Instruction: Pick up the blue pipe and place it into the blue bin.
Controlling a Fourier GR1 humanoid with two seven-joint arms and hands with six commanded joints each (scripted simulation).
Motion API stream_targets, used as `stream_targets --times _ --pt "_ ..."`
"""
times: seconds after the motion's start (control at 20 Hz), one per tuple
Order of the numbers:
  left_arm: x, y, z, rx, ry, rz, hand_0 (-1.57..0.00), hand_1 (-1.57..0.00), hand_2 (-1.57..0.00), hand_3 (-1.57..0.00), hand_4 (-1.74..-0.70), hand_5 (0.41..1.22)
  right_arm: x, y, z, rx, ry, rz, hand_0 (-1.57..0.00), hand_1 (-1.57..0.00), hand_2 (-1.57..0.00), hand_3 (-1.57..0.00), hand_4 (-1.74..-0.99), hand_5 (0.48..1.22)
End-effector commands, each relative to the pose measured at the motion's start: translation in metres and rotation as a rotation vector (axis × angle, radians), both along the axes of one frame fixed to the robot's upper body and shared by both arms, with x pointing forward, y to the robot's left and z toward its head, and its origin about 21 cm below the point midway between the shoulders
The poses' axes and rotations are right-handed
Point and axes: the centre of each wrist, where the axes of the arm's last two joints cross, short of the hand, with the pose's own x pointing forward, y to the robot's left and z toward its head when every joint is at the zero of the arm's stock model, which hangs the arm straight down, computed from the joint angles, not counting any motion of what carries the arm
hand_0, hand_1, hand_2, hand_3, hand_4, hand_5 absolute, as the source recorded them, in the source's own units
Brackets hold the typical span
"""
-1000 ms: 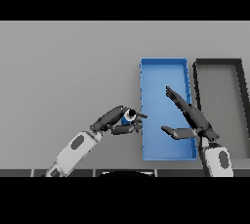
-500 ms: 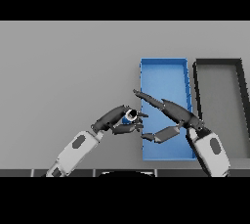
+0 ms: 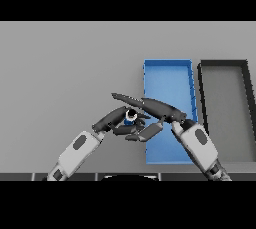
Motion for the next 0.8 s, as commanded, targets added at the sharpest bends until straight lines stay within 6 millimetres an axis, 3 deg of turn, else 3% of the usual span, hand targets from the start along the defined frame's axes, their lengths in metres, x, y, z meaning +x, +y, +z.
stream_targets --times 0.0,0.15,0.2,0.25,0.35,0.4,0.45,0.5,0.6,0.75 --pt "-0.002 -0.001 0.002 -0.012 -0.005 -0.009 -1.57 -1.57 -1.57 -1.51 -1.73 1.221 0.003 0.006 0.000 -0.002 0.007 0.008 0.00 0.00 -0.01 0.00 -1.223 0.512" --pt "-0.004 -0.001 0.002 -0.009 0.013 -0.022 -1.57 -1.57 -1.57 -1.47 -1.72 1.221 0.013 0.016 0.002 -0.016 0.004 0.043 -0.01 -0.04 -0.07 -0.01 -1.241 0.516" --pt "-0.003 -0.001 0.002 -0.010 0.018 -0.037 -1.57 -1.57 -1.57 -1.40 -1.72 1.221 0.014 0.020 0.004 -0.017 0.005 0.060 -0.05 -0.08 -0.11 -0.04 -1.268 0.519" --pt "-0.001 -0.004 0.002 -0.007 -0.027 -0.031 -1.50 -1.39 -1.37 -1.15 -1.63 1.221 0.014 0.024 0.004 -0.024 0.006 0.078 -0.14 -0.17 -0.19 -0.11 -1.308 0.523" --pt "0.001 -0.003 0.007 0.138 -0.078 0.003 -0.99 -0.90 -0.87 -0.74 -1.59 1.221 0.017 0.027 0.006 -0.037 0.002 0.099 -0.48 -0.50 -0.50 -0.37 -1.390 0.538" --pt "-0.001 0.001 0.007 0.124 -0.089 0.009 -0.88 -0.83 -0.80 -0.67 -1.61 1.221 0.018 0.032 0.006 -0.039 0.000 0.113 -0.70 -0.71 -0.71 -0.56 -1.453 0.551" --pt "-0.005 -0.002 0.007 0.129 -0.078 0.015 -0.89 -0.87 -0.85 -0.66 -1.64 1.221 0.020 0.035 0.005 -0.016 0.012 0.140 -0.87 -0.89 -0.89 -0.70 -1.503 0.573" --pt "-0.004 -0.001 0.008 0.082 -0.072 0.021 -1.03 -1.01 -0.99 -0.62 -1.66 1.192 0.017 0.039 0.003 -0.010 0.044 0.151 -1.01 -1.02 -1.02 -0.83 -1.541 0.604" --pt "-0.008 0.001 0.008 -0.007 -0.043 0.010 -1.22 -1.21 -1.20 -0.52 -1.69 1.203 0.015 0.040 0.001 -0.002 0.074 0.136 -1.21 -1.22 -1.22 -1.10 -1.492 0.706" --pt "-0.008 -0.001 0.006 -0.030 -0.018 0.002 -1.39 -1.39 -1.38 -0.55 -1.71 1.212 0.014 0.036 -0.003 0.036 0.037 0.125 -1.39 -1.39 -1.39 -1.33 -1.458 0.957"
